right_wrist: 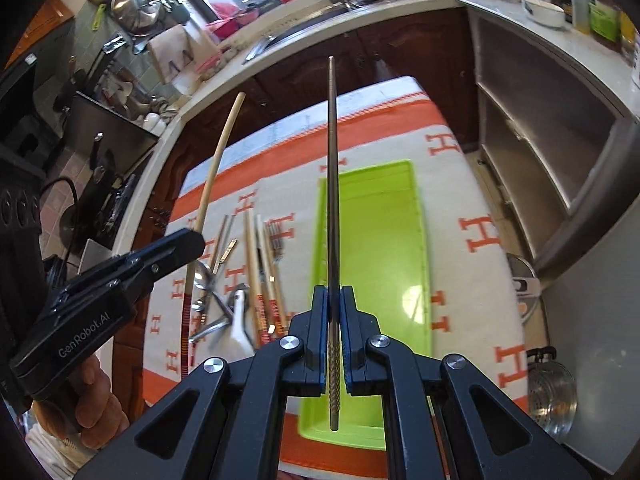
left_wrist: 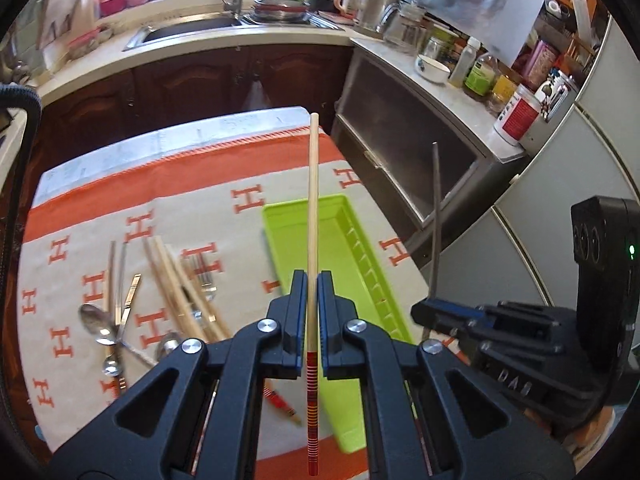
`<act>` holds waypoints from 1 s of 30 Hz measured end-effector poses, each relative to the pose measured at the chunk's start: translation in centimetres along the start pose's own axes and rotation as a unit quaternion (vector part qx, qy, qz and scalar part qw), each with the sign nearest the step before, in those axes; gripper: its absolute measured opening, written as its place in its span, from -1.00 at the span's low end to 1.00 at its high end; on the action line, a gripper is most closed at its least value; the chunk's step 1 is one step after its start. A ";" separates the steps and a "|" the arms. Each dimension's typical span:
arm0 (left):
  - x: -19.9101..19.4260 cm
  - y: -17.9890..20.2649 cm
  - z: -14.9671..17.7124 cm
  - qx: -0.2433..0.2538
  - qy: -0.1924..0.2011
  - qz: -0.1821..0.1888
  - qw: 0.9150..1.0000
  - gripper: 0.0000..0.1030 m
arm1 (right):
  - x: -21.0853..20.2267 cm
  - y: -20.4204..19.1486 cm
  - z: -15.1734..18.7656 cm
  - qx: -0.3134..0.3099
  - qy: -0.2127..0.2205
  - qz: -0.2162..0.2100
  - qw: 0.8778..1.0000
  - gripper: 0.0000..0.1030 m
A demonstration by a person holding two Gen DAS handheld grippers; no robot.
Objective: Organize utensils
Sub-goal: 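Lift both held chopsticks and lower them into the lime-green tray, then open both tools to release the chopsticks in the tray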
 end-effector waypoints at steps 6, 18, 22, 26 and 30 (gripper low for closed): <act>7.1 1.1 1.1 -0.025 -0.043 0.009 0.999 -0.93 | 2.4 3.1 1.5 0.002 -0.046 0.015 0.999 -0.89; 12.3 -1.7 4.3 -0.037 -0.074 0.012 0.997 -0.93 | 4.7 4.0 2.9 -0.026 -0.069 0.052 0.996 0.30; 11.5 -1.1 4.1 -0.018 -0.073 0.023 0.997 -0.93 | 4.1 3.0 2.7 -0.044 -0.044 0.059 0.996 0.49; 10.7 -0.8 4.6 -0.029 -0.085 0.044 0.995 -0.93 | 4.0 1.2 2.0 -0.056 -0.020 0.059 0.996 0.49; 9.6 -1.1 5.3 -0.031 -0.084 0.048 0.995 -0.93 | 4.2 -0.8 1.9 -0.067 -0.009 0.064 0.996 0.49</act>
Point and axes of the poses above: each gripper's, at about its wrist camera, not at the fingertips, and x roughly the way its jaws point, y to its right, z to its underside, the point moved 10 cm from there along x, roughly the way its jaws point, and after that the axes turned 2 degrees about z, right-handed, at the moved point
